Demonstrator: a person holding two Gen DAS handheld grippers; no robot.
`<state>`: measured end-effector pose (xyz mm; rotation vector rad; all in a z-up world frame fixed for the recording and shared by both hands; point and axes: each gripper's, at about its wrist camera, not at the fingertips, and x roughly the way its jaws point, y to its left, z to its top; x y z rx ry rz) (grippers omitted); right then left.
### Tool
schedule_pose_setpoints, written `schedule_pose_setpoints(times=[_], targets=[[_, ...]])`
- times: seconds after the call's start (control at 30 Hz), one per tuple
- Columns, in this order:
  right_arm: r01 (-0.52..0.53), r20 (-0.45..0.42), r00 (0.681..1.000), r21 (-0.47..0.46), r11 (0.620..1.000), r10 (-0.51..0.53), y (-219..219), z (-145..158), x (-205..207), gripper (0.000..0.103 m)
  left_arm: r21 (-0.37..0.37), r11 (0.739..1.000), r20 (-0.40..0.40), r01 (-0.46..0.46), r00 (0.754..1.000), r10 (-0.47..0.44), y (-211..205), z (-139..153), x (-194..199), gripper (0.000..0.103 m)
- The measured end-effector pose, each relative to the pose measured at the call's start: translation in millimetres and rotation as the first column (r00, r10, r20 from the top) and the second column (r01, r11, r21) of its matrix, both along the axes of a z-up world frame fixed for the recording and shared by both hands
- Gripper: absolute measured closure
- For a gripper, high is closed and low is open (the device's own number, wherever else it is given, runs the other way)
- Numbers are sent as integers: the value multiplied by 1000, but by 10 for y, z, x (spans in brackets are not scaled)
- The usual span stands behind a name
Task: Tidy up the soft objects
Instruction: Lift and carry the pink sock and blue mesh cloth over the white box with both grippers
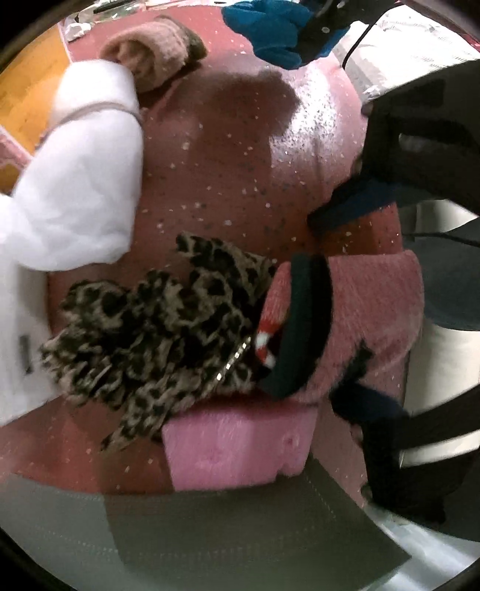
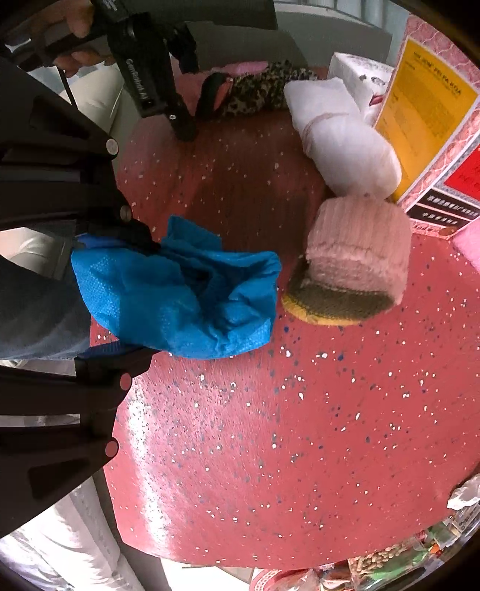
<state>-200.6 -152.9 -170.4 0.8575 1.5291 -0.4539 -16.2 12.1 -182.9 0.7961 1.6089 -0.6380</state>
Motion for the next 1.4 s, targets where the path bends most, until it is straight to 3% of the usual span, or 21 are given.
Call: schedule_pose_setpoints(times=[0.07, 0.17, 0.3, 0.43, 0.57, 0.93, 1.0, 1.23, 1.4], targets=[[7, 12, 1000, 4, 1000, -7, -60, 57, -25, 62, -13, 1000, 2, 18, 1000, -18, 8, 55, 15, 64], [13, 23, 1000, 4, 1000, -13, -90, 121, -17, 62, -46, 999, -47, 16, 999, -18, 37, 136, -27, 77], [32, 34, 999, 14, 999, -32, -147, 201, -39, 62, -49, 991, -52, 128, 990, -131, 56, 271, -156, 77], [52, 58, 997, 14, 999, -52, -269, 364, -54, 62, -97, 957, -15, 273, 961, -276, -46, 524, -380, 77], [67, 91, 994, 0, 998, -67, -368, 561, -46, 62, -149, 936, 24, 319, 947, -319, -310, 774, -395, 77], [71, 186, 980, -9, 997, -68, -482, 1177, 133, 62, -261, 915, 120, 309, 951, -287, -636, 1347, -190, 77], [66, 200, 978, -17, 998, -61, -462, 1298, 198, 62, -284, 912, 138, 297, 954, -267, -596, 1450, -327, 77], [44, 268, 963, -66, 997, -25, -444, 1811, 572, 62, -358, 912, 189, 201, 972, -140, -683, 1825, 56, 77], [33, 303, 953, -108, 994, 2, -440, 2096, 895, 62, -391, 901, 264, 187, 961, -85, -801, 2096, 286, 77]])
